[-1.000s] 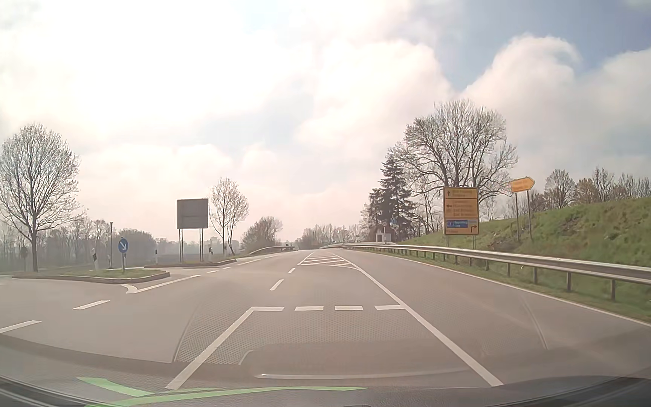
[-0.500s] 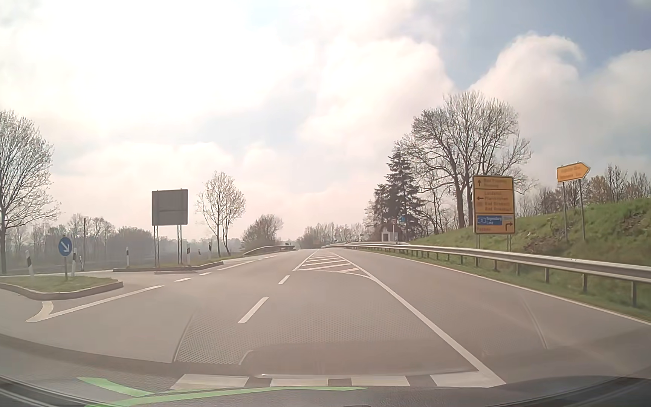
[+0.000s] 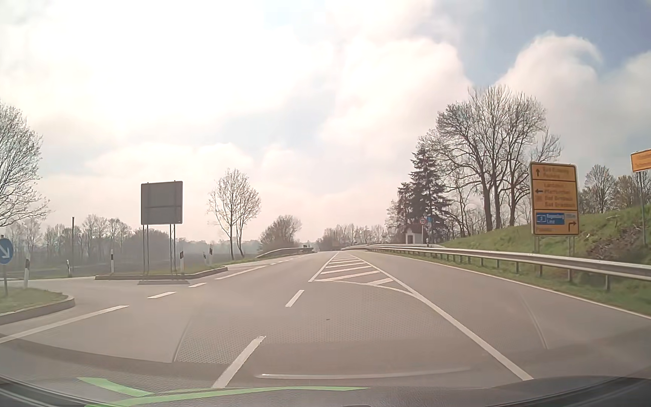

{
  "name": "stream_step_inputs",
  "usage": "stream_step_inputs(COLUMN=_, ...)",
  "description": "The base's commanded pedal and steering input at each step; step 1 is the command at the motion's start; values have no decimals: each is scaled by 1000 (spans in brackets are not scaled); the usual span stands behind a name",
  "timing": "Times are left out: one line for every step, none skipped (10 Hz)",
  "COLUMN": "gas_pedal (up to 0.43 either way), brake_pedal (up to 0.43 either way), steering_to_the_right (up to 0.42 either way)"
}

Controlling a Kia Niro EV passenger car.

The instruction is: Follow the waypoints while adhering to traffic rules and regulations

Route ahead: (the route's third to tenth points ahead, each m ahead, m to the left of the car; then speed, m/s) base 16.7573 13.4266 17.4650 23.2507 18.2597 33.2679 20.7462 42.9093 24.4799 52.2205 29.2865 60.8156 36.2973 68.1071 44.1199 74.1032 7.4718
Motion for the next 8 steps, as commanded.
stream_step_inputs(gas_pedal=0, brake_pedal=183, steering_to_the_right=-127)
stream_step_inputs(gas_pedal=0, brake_pedal=159, steering_to_the_right=-144)
stream_step_inputs(gas_pedal=0, brake_pedal=122, steering_to_the_right=-160)
stream_step_inputs(gas_pedal=0, brake_pedal=104, steering_to_the_right=-180)
stream_step_inputs(gas_pedal=0, brake_pedal=30, steering_to_the_right=-206)
stream_step_inputs(gas_pedal=0, brake_pedal=0, steering_to_the_right=-233)
stream_step_inputs(gas_pedal=0, brake_pedal=0, steering_to_the_right=-256)
stream_step_inputs(gas_pedal=0, brake_pedal=0, steering_to_the_right=-275)
